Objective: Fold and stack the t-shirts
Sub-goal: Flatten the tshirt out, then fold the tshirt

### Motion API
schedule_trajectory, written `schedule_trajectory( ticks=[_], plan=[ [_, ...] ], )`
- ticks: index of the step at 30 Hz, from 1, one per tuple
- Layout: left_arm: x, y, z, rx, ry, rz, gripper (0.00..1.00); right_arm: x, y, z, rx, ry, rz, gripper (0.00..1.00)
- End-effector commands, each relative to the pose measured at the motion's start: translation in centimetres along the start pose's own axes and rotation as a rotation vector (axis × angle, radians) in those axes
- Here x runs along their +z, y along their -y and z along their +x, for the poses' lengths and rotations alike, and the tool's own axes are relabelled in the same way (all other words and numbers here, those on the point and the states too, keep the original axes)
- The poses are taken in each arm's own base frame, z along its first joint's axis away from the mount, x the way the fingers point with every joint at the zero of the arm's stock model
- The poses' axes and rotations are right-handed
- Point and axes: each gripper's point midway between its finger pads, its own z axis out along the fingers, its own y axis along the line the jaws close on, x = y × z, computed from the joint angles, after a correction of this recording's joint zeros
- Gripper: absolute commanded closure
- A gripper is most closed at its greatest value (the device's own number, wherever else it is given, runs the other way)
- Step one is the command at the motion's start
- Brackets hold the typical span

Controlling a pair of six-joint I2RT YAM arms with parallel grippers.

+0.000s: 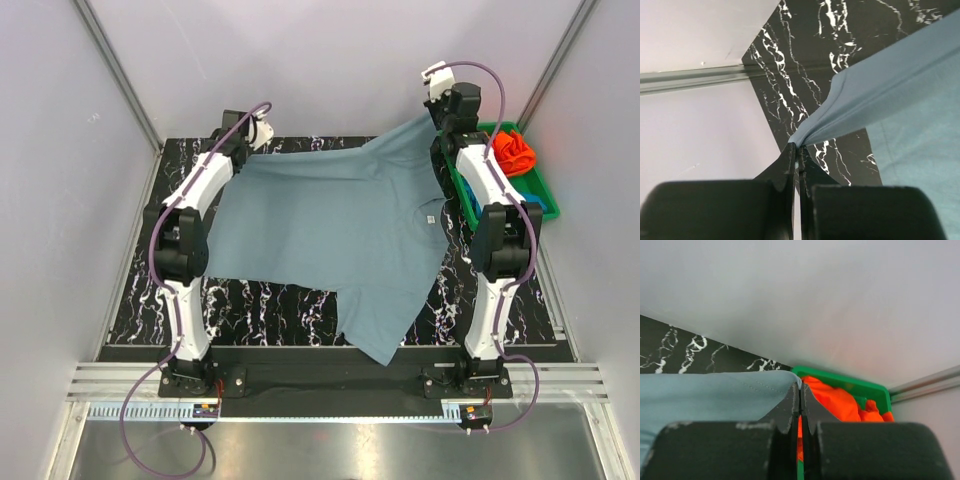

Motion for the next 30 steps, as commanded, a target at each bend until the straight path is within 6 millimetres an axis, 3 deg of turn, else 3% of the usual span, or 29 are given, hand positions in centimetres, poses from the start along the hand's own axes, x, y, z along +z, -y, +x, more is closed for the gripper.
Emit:
schedule_trajectory(
  ticks=[1, 7, 9, 11, 12, 13, 15, 21, 23, 24, 25, 30],
  plan=[
    [-1.1, -3.9, 0.0, -0.035, 0.002, -0.13, 1.0, -1.0, 1.6, -5.6, -0.024, 0.141, 0.046, 1.0],
    [0.6, -4.8, 1.4, -0.09, -0.05, -0.15, 1.0, -0.1, -1.4, -5.4, -0.033, 0.127, -0.008, 1.0],
    [2.0, -4.5, 1.8, -0.09, -0.07, -0.139, 1.0, 0.3, -1.9, -5.1, -0.025, 0.11, -0.013, 1.0],
    [2.5, -5.8, 1.7, -0.098, -0.078, -0.145, 1.0, 1.4, -1.9, -5.0, -0.016, 0.104, -0.002, 1.0],
    [3.9, -5.1, 2.2, -0.089, -0.104, -0.134, 1.0, 1.7, -2.4, -3.9, -0.017, 0.066, -0.021, 1.0],
    [4.0, -6.4, 2.1, -0.099, -0.104, -0.15, 1.0, 2.5, -2.6, -3.6, -0.022, 0.06, -0.022, 1.0],
    [5.4, -6.1, 2.7, -0.088, -0.124, -0.144, 1.0, 3.2, -3.0, -2.6, -0.033, 0.031, -0.032, 1.0],
    [6.6, -4.9, 4.1, -0.081, -0.138, -0.112, 1.0, 5.1, -4.8, 0.1, -0.012, -0.051, -0.066, 1.0],
    [6.0, -5.0, 4.0, -0.098, -0.127, -0.115, 1.0, 4.5, -5.1, 0.5, -0.002, -0.064, -0.077, 1.0],
    [6.0, -4.3, 4.5, -0.103, -0.132, -0.099, 1.0, 4.3, -6.0, 1.7, -0.005, -0.086, -0.095, 1.0],
    [5.9, -4.3, 4.4, -0.112, -0.121, -0.103, 1.0, 3.5, -5.6, 0.8, -0.006, -0.073, -0.094, 1.0],
    [4.3, -4.3, 4.6, -0.125, -0.099, -0.104, 1.0, 0.3, -5.9, 1.4, -0.018, -0.09, -0.123, 1.0]
  ],
)
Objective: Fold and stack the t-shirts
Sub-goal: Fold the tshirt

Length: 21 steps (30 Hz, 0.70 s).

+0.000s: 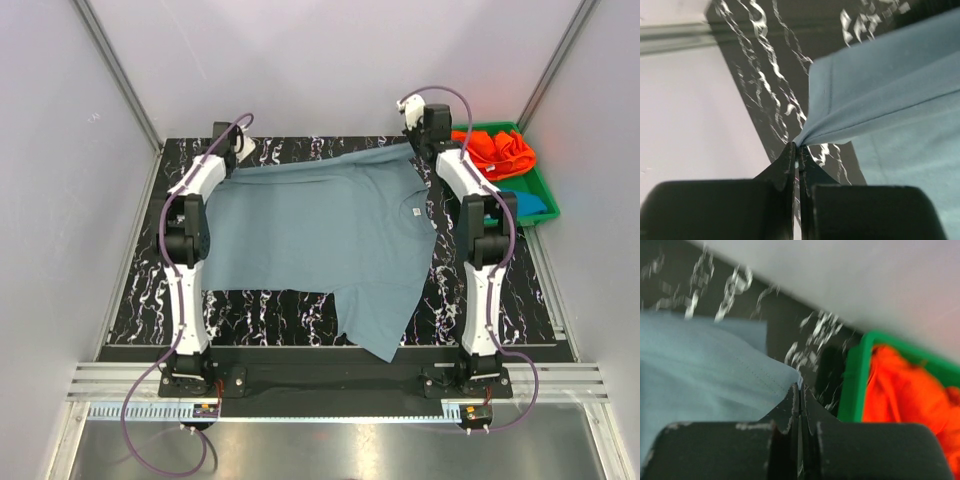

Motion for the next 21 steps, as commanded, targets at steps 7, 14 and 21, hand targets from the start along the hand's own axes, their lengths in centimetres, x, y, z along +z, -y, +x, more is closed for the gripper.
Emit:
schedule_trajectory(
  ticks=[7, 14, 21],
  plan=[
    [-6.7, -6.3, -1.7, -0.099, 0.151, -0.135, 1.0, -10.0, 2.2, -5.4, 0.018, 0.141, 0.041, 1.0],
    [-8.0, -5.5, -0.6, -0.1, 0.137, -0.095, 1.0, -12.3, 1.6, -4.1, 0.017, 0.121, 0.029, 1.0],
    [-7.8, -3.2, 1.3, -0.081, 0.091, -0.027, 1.0, -12.5, -0.1, -1.4, 0.028, 0.06, -0.015, 1.0]
  ],
)
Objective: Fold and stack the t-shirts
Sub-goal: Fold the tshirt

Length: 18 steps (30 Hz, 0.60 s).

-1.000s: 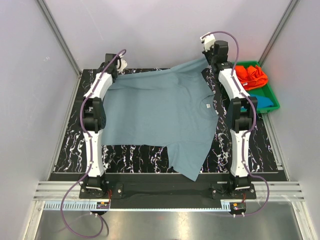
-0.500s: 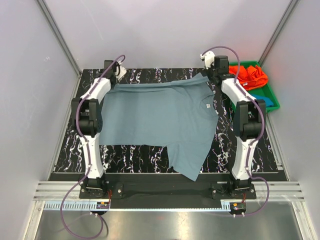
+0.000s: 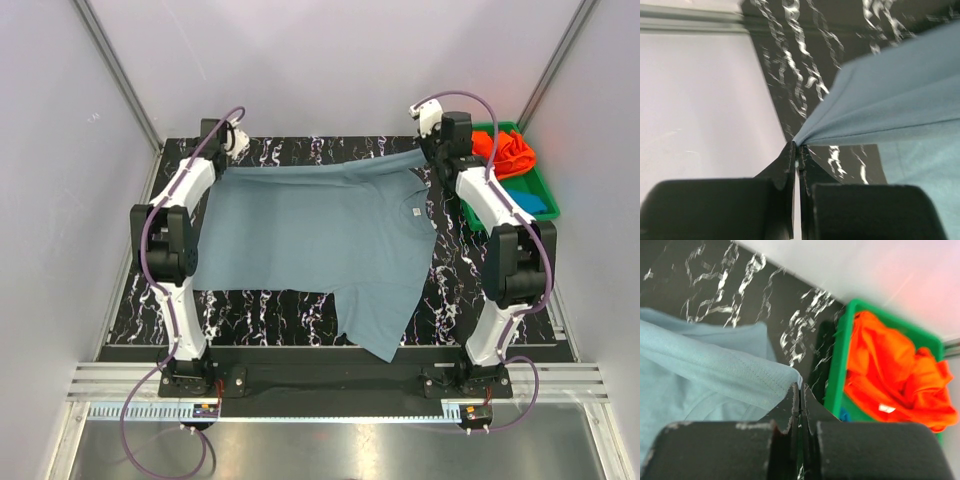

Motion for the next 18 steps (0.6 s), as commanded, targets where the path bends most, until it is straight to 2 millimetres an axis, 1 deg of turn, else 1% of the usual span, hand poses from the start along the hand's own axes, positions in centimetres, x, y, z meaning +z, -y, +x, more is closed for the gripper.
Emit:
schedule_trajectory(
  ticks=[1, 6, 8, 10, 11, 13, 17, 18],
  plan=[
    [-1.1, -0.4, 0.6, -0.03, 0.002, 0.011, 1.0, -0.5, -0.7, 0.4, 0.015, -0.008, -0.018, 1.0],
    [-0.7, 1.7, 2.0, -0.031, -0.039, 0.074, 1.0, -0.1, -2.1, 3.1, 0.009, -0.065, -0.047, 1.0],
    [-0.6, 2.6, 2.4, -0.043, -0.049, 0.101, 1.0, -0.1, -2.5, 3.8, 0.012, -0.081, -0.057, 1.0],
    [-0.7, 3.1, 2.7, -0.051, -0.057, 0.118, 1.0, -0.2, -3.1, 3.8, 0.02, -0.077, -0.083, 1.0],
    [-0.6, 3.4, 3.0, -0.058, -0.062, 0.128, 1.0, -0.2, -3.4, 4.4, 0.021, -0.094, -0.091, 1.0],
    [-0.6, 4.2, 3.4, -0.055, -0.079, 0.15, 1.0, -0.2, -3.8, 5.0, 0.022, -0.107, -0.102, 1.0],
    [-0.5, 5.2, 4.2, -0.059, -0.107, 0.179, 1.0, 0.1, -4.6, 6.7, 0.013, -0.141, -0.12, 1.0],
    [-0.5, 5.3, 4.3, -0.059, -0.111, 0.186, 1.0, 0.1, -4.7, 6.9, 0.012, -0.143, -0.123, 1.0]
  ],
)
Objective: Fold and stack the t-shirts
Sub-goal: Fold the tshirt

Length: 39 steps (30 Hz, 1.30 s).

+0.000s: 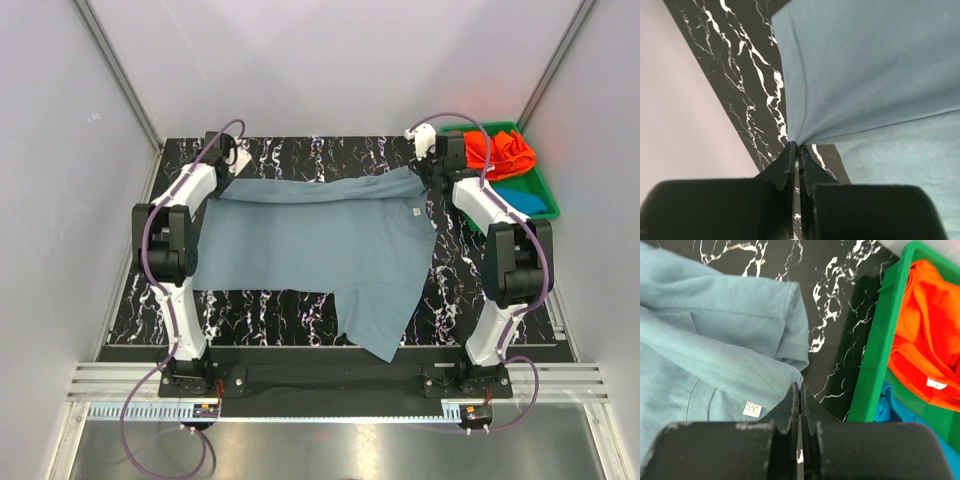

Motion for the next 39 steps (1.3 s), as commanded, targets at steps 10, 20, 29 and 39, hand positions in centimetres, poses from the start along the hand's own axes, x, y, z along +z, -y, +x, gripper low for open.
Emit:
schedule_trajectory(
  ticks=[10, 20, 29, 39],
  plan=[
    [-0.4, 0.4, 0.5, -0.042, -0.013, 0.034, 1.0, 0.6, -1.5, 0.1, -0.012, 0.002, -0.045, 1.0],
    [-0.3, 1.7, 1.0, -0.057, -0.044, 0.097, 0.98, 0.2, -5.0, 2.8, -0.02, -0.07, -0.13, 1.0],
    [-0.9, 2.4, 1.4, -0.069, -0.05, 0.135, 0.34, 0.1, -4.9, 3.1, -0.023, -0.089, -0.121, 1.0],
    [-6.2, -2.3, -5.8, -0.21, 0.196, 0.069, 0.02, -3.1, -2.1, -3.8, 0.067, 0.04, -0.057, 0.34]
  ],
)
